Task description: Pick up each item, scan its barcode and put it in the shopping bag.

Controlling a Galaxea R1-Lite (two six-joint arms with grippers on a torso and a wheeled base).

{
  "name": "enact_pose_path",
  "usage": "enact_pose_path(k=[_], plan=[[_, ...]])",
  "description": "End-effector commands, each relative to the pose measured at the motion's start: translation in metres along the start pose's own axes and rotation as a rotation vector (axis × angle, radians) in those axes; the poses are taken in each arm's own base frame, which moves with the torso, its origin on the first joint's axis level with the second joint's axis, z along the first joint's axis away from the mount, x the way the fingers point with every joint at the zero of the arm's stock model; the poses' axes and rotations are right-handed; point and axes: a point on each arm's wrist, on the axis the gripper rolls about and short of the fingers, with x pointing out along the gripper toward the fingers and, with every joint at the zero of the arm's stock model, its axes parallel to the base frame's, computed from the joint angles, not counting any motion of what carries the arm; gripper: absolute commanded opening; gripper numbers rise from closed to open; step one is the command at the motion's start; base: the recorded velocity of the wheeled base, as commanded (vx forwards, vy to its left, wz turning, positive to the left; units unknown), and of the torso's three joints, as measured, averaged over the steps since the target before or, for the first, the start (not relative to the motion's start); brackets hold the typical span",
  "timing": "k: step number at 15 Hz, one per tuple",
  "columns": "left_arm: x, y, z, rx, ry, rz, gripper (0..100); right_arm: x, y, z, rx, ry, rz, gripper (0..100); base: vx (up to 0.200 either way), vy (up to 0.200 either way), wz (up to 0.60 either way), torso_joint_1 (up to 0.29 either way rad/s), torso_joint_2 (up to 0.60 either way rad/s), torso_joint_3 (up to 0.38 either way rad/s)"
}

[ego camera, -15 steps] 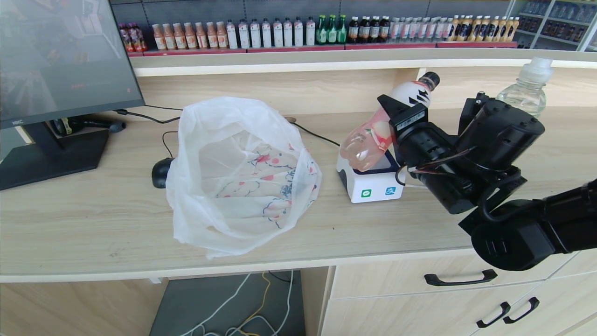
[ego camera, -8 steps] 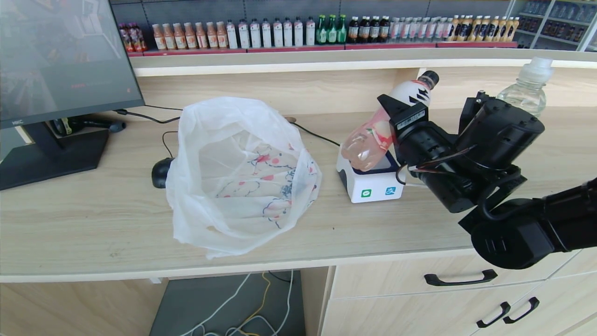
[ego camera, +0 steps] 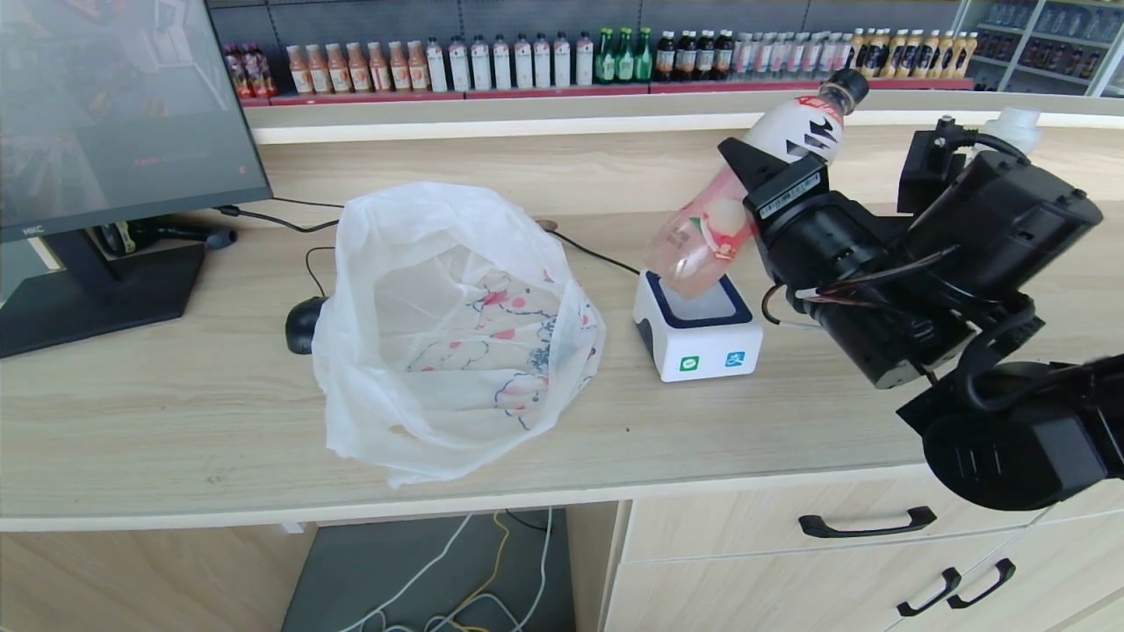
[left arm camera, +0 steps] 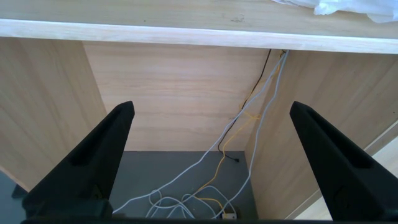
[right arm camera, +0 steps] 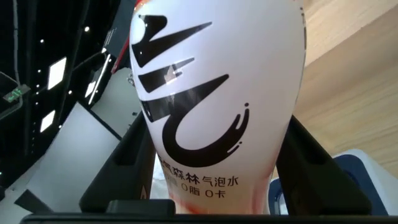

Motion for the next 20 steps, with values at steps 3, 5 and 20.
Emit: enact_pose_path(k=[3,5,20], plan=[[0.0,0.0,0.0,0.001,-0.001,0.0,100,-0.015,0.032,0.015,-0.163,-0.041,0.086,0,0.0,0.0,0.0,0.0,0.0,0.0],[0.0,0.0,0.0,0.001,-0.001,0.0,100,-0.021,0.046,0.011,-0.278,-0.055,0.09,0,0.0,0.0,0.0,0.0,0.0,0.0],[0.0,0.0,0.0,0.001,-0.001,-0.001,100,-0.052,0.029,0.001,-0.826,-0.039,0.151,0,0.0,0.0,0.0,0.0,0.0,0.0]])
